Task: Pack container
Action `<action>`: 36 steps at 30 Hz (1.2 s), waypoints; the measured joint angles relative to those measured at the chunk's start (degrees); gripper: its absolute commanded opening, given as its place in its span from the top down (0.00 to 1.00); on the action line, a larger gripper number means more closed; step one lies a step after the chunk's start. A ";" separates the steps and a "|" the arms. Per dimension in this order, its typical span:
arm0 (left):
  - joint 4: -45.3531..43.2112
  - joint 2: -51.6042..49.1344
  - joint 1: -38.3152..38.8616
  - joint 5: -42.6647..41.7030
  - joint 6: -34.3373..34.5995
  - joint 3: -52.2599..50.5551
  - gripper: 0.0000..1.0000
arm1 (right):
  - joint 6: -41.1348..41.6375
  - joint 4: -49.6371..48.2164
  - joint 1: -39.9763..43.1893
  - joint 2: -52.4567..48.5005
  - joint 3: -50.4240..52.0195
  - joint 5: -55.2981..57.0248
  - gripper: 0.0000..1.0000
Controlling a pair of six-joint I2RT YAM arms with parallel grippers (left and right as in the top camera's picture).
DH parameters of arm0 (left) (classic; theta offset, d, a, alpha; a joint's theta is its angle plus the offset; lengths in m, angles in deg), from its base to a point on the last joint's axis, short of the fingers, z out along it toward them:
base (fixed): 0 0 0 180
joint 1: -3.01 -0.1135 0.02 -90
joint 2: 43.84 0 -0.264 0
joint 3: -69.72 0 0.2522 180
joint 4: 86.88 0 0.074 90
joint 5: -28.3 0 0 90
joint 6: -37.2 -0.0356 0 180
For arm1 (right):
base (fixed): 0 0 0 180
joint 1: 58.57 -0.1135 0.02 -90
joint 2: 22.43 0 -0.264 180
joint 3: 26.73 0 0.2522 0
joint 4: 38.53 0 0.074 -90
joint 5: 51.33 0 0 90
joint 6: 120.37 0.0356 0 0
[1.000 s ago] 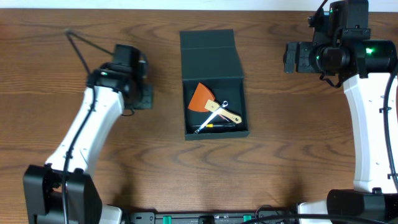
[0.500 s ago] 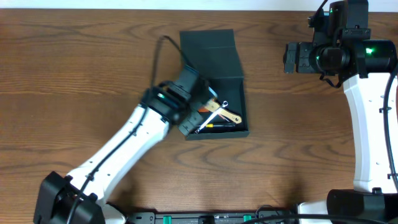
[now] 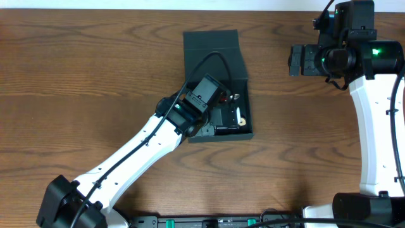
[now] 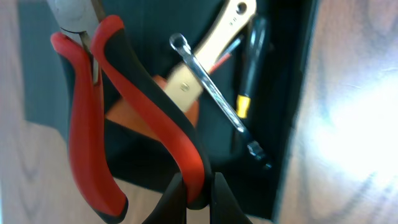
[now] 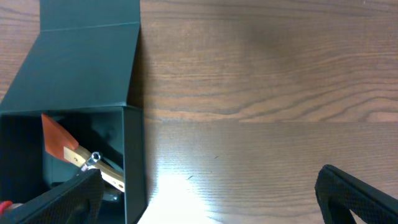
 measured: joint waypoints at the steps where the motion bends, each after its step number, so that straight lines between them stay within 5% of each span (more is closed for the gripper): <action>1: -0.92 -0.46 0.00 0.00 -0.87 0.09 0.94 | 0.00 0.02 0.00 0.00 0.00 0.00 0.01; 15: -2.73 -10.54 0.00 0.00 -3.34 0.24 0.94 | 0.00 0.46 0.00 0.00 0.00 0.00 0.01; 18: -2.67 -10.54 -0.07 0.02 -3.26 0.24 0.61 | 0.00 0.55 0.00 0.00 0.00 0.00 0.01; 26: -2.69 -10.54 -0.44 0.07 -1.16 0.26 0.46 | 0.00 0.68 0.00 0.00 0.00 0.00 0.01; 29: -2.69 -10.54 -0.46 0.11 0.39 0.26 0.33 | 0.00 0.70 0.00 0.00 0.00 0.00 0.01; 36: -1.09 -7.43 -4.76 1.53 12.04 1.14 0.13 | -0.68 -0.07 0.02 0.00 0.00 -0.02 0.01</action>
